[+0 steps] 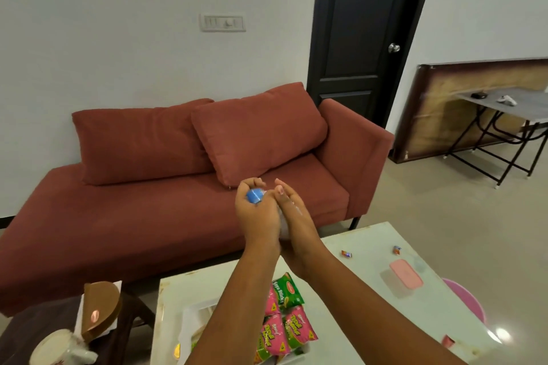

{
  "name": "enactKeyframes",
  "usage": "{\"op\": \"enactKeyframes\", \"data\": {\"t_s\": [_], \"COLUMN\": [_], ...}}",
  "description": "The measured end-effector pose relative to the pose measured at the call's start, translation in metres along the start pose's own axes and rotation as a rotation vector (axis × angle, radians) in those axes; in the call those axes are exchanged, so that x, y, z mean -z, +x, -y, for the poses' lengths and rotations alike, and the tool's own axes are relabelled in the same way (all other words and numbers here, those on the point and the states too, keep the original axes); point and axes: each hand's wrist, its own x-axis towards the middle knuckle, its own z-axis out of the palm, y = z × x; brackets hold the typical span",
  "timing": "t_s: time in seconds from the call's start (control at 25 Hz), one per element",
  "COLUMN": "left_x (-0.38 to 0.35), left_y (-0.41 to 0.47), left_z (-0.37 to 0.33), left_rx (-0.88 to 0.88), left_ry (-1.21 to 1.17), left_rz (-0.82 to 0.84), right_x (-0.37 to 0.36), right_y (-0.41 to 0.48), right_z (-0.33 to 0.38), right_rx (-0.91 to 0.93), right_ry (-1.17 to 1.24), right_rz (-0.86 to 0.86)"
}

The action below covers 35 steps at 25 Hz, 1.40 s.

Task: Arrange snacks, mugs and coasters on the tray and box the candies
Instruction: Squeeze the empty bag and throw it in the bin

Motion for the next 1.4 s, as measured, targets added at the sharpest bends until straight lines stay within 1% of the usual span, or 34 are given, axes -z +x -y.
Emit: {"op": "enactKeyframes", "data": {"t_s": [0.12,0.2,0.24,0.32,0.4,0.48,0.52,0.6,0.72,0.8,0.88,0.92,1.0,1.12,1.2,1.32,1.4], "left_x": [-0.015,-0.024,-0.029,-0.046,-0.068,-0.094,-0.106,-0.125,-0.151,-0.170,-0.186,-0.193,-0.205,-0.227,-0.243,-0.268,-0.287], "left_y": [-0.032,-0.058,-0.068,-0.091,-0.120,-0.154,-0.172,-0.200,-0.236,-0.258,-0.269,-0.273,-0.274,-0.270,-0.267,-0.256,-0.245], "left_z": [0.005,0.013,0.016,0.014,0.009,0.005,0.005,0.011,0.029,0.039,0.048,0.051,0.061,0.083,0.102,0.127,0.155], "left_rx": [-0.295,-0.415,-0.439,-0.457,-0.505,-0.572,-0.575,-0.525,-0.442,-0.312,-0.173,-0.132,-0.094,-0.089,-0.052,0.036,-0.033], "left_ry": [0.304,0.395,0.411,0.442,0.467,0.424,0.386,0.293,0.237,0.188,0.129,0.107,0.062,0.047,0.022,-0.020,0.018], "left_rz": [0.110,0.187,0.196,0.166,0.130,0.107,0.099,0.129,0.172,0.209,0.238,0.250,0.269,0.272,0.279,0.307,0.382], "right_x": [0.026,0.046,0.055,0.070,0.091,0.116,0.130,0.155,0.194,0.220,0.240,0.248,0.262,0.290,0.312,0.341,0.369], "right_y": [-0.014,-0.029,-0.037,-0.054,-0.071,-0.089,-0.098,-0.113,-0.132,-0.145,-0.156,-0.161,-0.165,-0.165,-0.158,-0.145,-0.129], "right_z": [0.019,0.033,0.038,0.047,0.055,0.069,0.075,0.084,0.092,0.098,0.104,0.107,0.112,0.114,0.109,0.110,0.112], "right_rx": [0.036,0.067,0.073,0.071,0.108,0.155,0.167,0.163,0.161,0.163,0.145,0.141,0.124,0.060,-0.050,-0.219,-0.306], "right_ry": [0.063,0.098,0.096,0.082,0.067,0.073,0.089,0.065,-0.062,-0.110,-0.096,-0.082,-0.081,-0.070,-0.085,-0.079,-0.066], "right_rz": [0.075,0.087,0.072,0.029,-0.001,-0.026,-0.048,-0.112,-0.226,-0.313,-0.378,-0.396,-0.403,-0.391,-0.383,-0.306,-0.297]}}
